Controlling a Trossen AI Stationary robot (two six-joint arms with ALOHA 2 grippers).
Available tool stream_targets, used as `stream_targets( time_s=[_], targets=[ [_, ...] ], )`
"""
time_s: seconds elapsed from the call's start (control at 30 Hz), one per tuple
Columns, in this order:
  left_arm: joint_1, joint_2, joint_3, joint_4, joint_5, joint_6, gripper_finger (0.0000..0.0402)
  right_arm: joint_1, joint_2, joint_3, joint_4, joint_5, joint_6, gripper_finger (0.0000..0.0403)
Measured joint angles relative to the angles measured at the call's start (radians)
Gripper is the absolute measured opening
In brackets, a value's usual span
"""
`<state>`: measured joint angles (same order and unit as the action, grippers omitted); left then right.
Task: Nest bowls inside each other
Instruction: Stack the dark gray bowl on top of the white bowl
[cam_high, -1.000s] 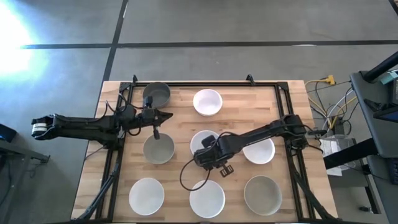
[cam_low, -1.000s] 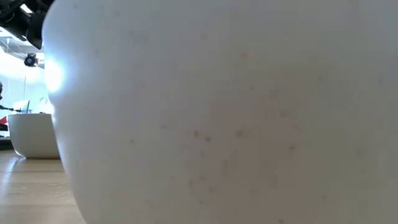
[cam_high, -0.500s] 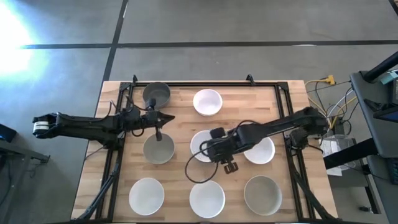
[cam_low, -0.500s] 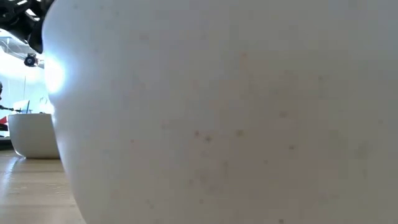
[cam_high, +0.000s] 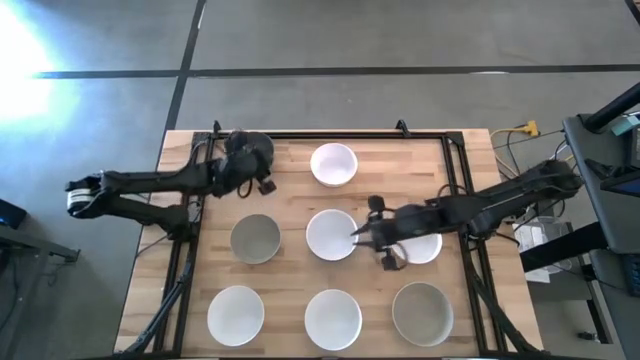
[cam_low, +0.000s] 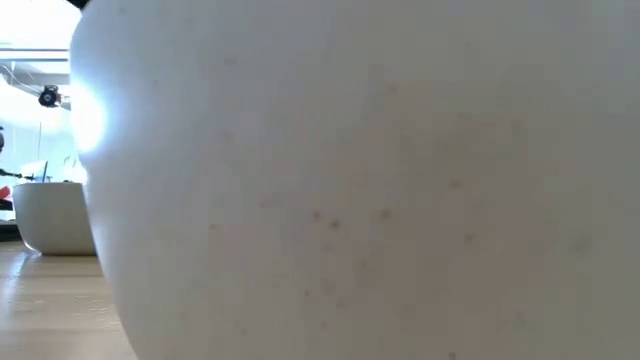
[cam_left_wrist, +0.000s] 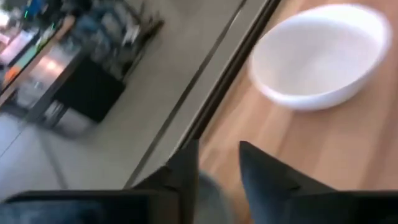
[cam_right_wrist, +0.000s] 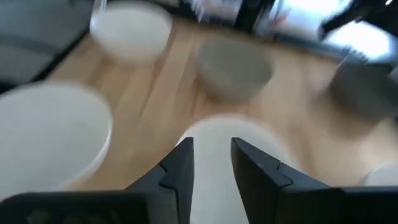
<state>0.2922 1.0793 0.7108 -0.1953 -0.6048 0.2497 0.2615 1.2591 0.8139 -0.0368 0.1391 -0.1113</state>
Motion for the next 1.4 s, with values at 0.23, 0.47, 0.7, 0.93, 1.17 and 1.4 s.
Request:
stream_targets(
  time_s=[0.23,0.47,0.7,0.93,1.17,1.4],
  targets=[
    [0.206,0.122,0.128,-0.180,0.031,-0.010,0.0237,0.000,-0.140,-0.237,0.444,0.023,-0.093,0.0090],
    [0.470,0.277,0.200,-0.281,0.536,-0.077,0.0258,0.000,-0.183,-0.327,0.579,0.022,-0.112,0.0086],
    [0.532,0.420,0.222,-0.356,0.549,-0.071,0.0258,0.000,-0.183,-0.330,0.572,0.022,-0.108,0.0084],
    [0.517,0.514,0.224,-0.364,0.591,-0.055,0.0258,0.000,-0.183,-0.330,0.567,0.022,-0.117,0.0084],
    [0.518,0.517,0.238,-0.369,0.593,-0.034,0.0258,0.000,-0.183,-0.330,0.565,0.022,-0.117,0.0082],
    [0.501,0.387,0.264,-0.373,0.607,-0.061,0.0258,0.000,-0.183,-0.330,0.565,0.021,-0.118,0.0077]
  ],
)
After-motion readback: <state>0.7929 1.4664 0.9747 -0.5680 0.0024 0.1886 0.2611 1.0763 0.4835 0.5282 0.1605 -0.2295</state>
